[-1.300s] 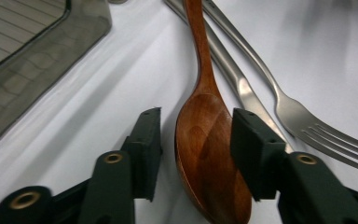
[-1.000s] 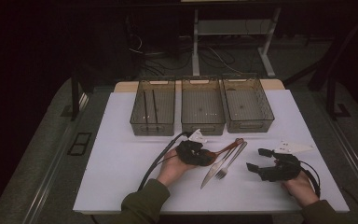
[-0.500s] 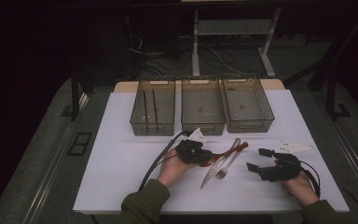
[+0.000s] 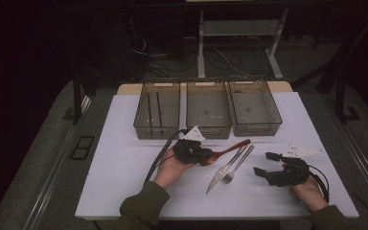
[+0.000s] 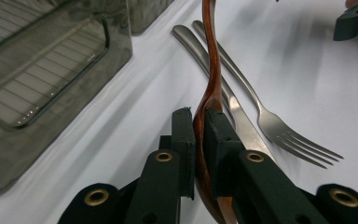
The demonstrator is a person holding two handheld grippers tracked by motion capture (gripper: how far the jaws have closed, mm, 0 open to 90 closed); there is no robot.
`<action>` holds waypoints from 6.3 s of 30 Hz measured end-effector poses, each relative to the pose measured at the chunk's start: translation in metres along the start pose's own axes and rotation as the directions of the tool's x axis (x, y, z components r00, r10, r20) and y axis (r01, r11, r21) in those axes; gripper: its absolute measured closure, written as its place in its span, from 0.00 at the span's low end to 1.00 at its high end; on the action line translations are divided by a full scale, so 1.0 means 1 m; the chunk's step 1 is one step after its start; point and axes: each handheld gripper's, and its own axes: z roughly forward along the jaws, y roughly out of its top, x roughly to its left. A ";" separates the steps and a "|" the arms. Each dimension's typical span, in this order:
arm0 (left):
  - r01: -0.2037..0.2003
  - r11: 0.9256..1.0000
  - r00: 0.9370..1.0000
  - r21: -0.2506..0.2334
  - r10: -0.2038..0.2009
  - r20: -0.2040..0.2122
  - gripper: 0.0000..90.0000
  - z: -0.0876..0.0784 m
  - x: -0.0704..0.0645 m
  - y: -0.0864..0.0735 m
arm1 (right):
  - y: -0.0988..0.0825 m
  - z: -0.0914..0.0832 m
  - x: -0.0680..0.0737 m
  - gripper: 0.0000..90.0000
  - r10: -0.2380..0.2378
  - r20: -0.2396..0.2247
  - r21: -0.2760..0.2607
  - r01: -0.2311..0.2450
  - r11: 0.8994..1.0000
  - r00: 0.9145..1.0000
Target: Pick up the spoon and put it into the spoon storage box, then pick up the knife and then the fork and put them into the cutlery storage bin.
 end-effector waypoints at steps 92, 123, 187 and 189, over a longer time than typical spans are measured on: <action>0.175 0.983 0.934 0.059 -0.147 -0.327 0.67 0.004 0.109 0.085 | 0.000 0.000 0.000 0.21 0.000 -0.006 0.006 0.000 1.000 1.000; 0.039 0.994 0.989 -0.103 -0.053 -0.137 0.33 -0.055 0.038 0.030 | -0.001 0.001 0.000 0.21 -0.005 -0.002 0.018 0.005 1.000 1.000; 0.089 0.985 0.970 -0.145 -0.119 -0.212 0.02 -0.090 -0.013 -0.105 | 0.041 0.035 -0.016 0.16 0.007 0.008 0.086 -0.008 0.996 1.000; 0.086 0.987 0.971 -0.139 -0.115 -0.211 0.02 -0.089 -0.012 -0.105 | 0.046 0.038 -0.020 0.16 0.004 -0.012 0.111 -0.002 0.994 1.000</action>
